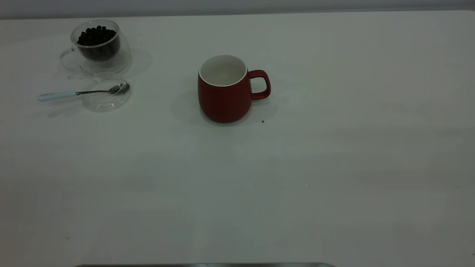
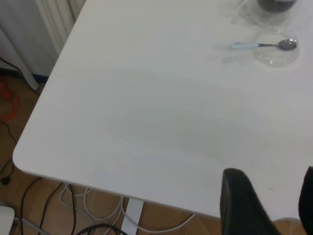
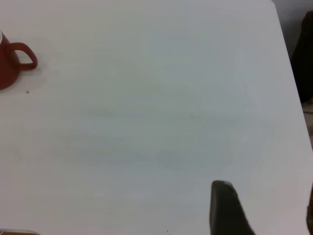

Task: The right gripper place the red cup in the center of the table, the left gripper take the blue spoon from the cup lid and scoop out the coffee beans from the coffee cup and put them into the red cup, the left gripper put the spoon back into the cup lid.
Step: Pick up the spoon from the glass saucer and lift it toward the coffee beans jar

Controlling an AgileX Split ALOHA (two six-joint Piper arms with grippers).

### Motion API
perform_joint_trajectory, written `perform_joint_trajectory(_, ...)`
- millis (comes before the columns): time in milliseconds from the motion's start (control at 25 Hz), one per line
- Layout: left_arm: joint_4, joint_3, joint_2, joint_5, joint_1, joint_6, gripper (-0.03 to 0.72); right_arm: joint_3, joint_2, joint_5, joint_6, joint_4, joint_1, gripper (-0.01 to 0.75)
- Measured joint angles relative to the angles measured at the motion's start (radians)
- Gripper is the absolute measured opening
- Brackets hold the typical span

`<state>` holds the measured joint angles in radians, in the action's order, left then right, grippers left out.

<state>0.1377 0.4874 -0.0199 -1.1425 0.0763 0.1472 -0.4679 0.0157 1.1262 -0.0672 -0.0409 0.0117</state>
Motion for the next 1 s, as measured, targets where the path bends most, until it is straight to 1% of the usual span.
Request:
perform_joint_trajectory(240,0.000,0.000,0.000,0.001,0.000,-0.005,0.354,0.000,0.000,0.000,-0.001,0.000,0.000,0.386)
perform_joint_trajectory(320,-0.001,0.007,0.007,0.020,0.000,-0.004,0.354,0.000,0.000,0.000,-0.001,0.000,0.000,0.378)
perform_joint_trajectory(360,-0.001,0.018,0.021,0.045,0.000,-0.004,0.354,0.000,0.000,0.000,-0.001,0.000,0.000,0.373)
perform_joint_trajectory(520,-0.001,0.053,0.127,0.246,0.000,-0.018,0.349,0.000,0.000,0.000,-0.001,0.000,0.000,0.353)
perform_joint_trajectory(600,-0.001,0.054,0.205,0.328,0.000,-0.034,0.338,0.000,0.000,0.000,-0.001,0.000,0.000,0.342)
perform_joint_trajectory(680,-0.002,0.054,0.279,0.385,-0.002,-0.040,0.322,0.000,0.000,0.000,-0.001,0.000,0.000,0.331)
perform_joint_trajectory(840,-0.018,0.054,0.436,0.477,-0.018,-0.050,0.313,0.000,0.000,0.000,-0.001,0.000,0.000,0.313)
perform_joint_trajectory(920,-0.036,0.054,0.514,0.509,-0.018,-0.057,0.313,0.000,0.000,0.000,-0.001,0.000,0.000,0.301)
perform_joint_trajectory(1000,-0.066,0.062,0.599,0.517,-0.018,-0.067,0.313,0.000,0.000,0.000,-0.001,0.000,0.000,0.290)
